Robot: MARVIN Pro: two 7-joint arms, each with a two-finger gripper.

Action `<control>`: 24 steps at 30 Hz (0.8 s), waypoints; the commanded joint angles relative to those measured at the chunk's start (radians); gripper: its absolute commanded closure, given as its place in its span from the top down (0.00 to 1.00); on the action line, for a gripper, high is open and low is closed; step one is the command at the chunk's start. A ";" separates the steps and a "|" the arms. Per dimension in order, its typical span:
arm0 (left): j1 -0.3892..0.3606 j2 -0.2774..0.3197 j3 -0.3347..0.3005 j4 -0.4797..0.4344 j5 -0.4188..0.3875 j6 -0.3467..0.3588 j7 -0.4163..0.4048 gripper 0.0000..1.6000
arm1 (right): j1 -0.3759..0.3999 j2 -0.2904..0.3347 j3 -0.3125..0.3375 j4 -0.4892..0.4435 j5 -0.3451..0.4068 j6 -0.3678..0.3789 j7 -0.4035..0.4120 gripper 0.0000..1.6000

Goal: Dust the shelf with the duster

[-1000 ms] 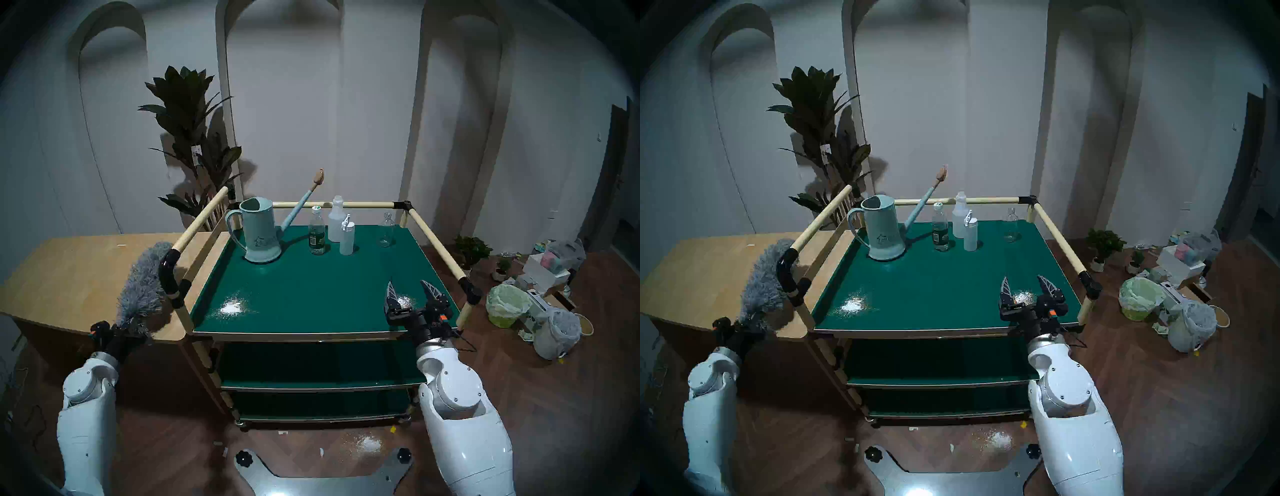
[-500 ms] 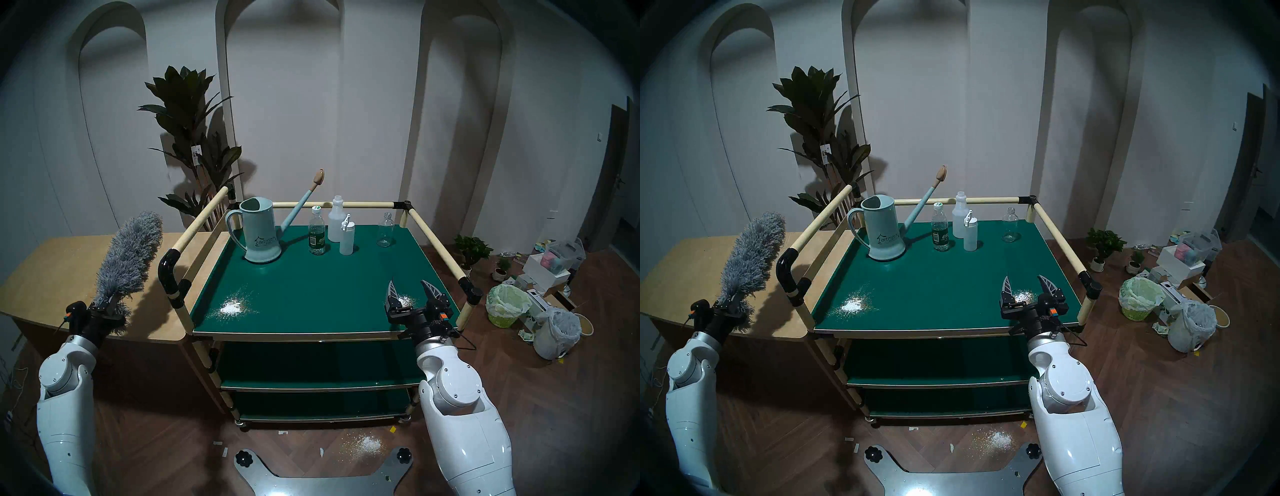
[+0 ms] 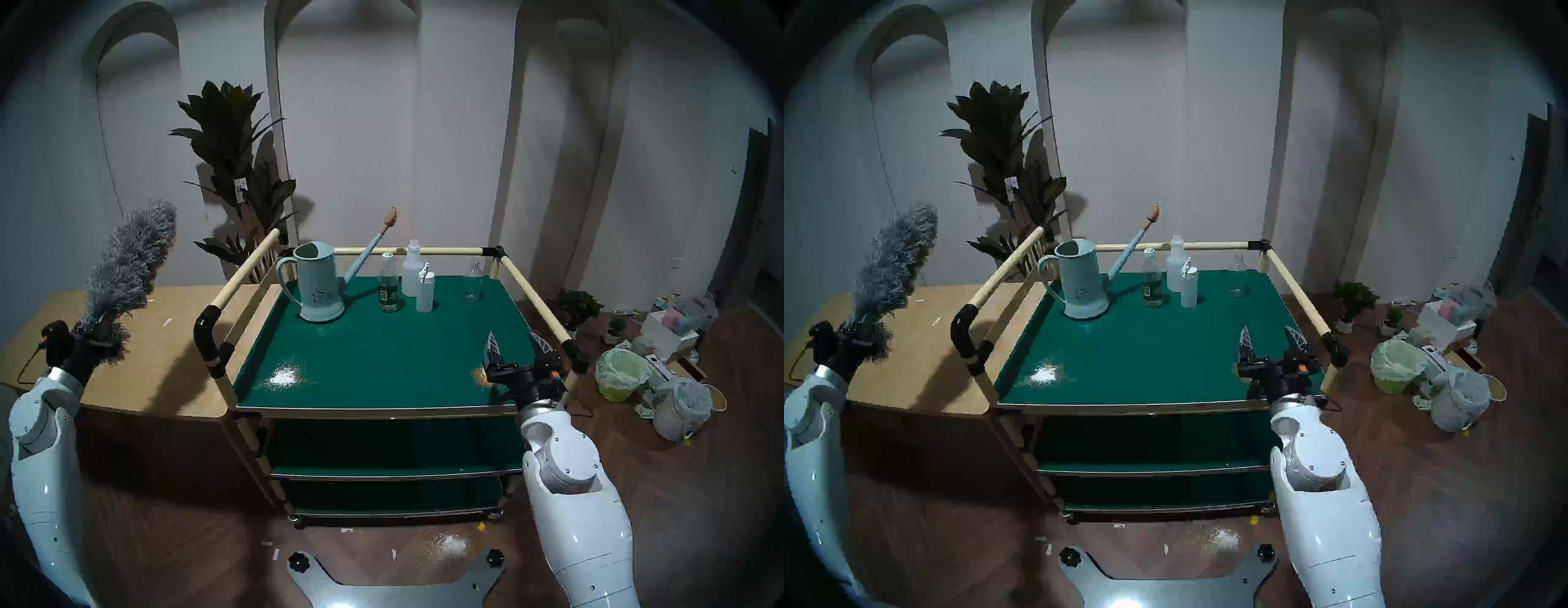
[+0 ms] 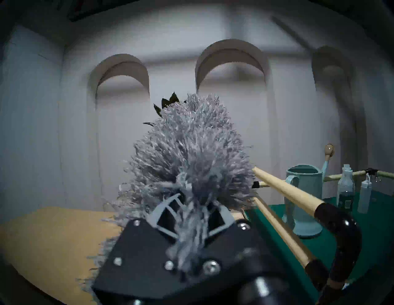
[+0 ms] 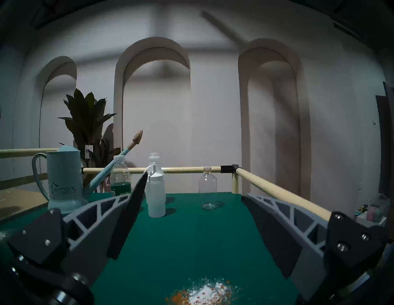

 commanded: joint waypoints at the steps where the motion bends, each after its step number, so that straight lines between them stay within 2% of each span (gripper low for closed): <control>1: -0.004 0.023 -0.005 -0.126 -0.033 0.053 -0.028 0.00 | 0.067 0.014 0.019 -0.024 0.008 0.001 0.002 1.00; 2: -0.009 0.027 -0.001 -0.117 -0.036 0.057 -0.033 0.00 | 0.070 0.015 0.021 -0.024 0.010 0.002 0.002 1.00; 9: -0.001 0.015 0.031 -0.212 -0.068 0.135 -0.064 0.00 | 0.100 0.029 0.042 -0.023 0.023 0.004 0.009 1.00; 11: 0.007 0.008 0.042 -0.266 -0.078 0.165 -0.068 0.00 | 0.110 0.034 0.050 -0.024 0.027 0.004 0.010 1.00; 13: 0.002 0.010 0.056 -0.260 -0.087 0.184 -0.076 0.00 | 0.119 0.038 0.058 -0.024 0.033 0.005 0.011 1.00; 17: 0.006 0.004 0.081 -0.318 -0.106 0.235 -0.081 0.00 | 0.133 0.046 0.073 -0.020 0.041 0.007 0.013 1.00; 18: 0.014 -0.002 0.088 -0.364 -0.111 0.261 -0.079 0.00 | 0.138 0.049 0.078 -0.017 0.045 0.008 0.015 1.00; 20: 0.010 -0.003 0.094 -0.365 -0.116 0.265 -0.080 0.00 | 0.138 0.051 0.081 -0.015 0.046 0.008 0.015 1.00; 24: 0.016 -0.017 0.131 -0.426 -0.139 0.337 -0.074 0.00 | 0.150 0.060 0.101 -0.002 0.058 0.012 0.017 1.00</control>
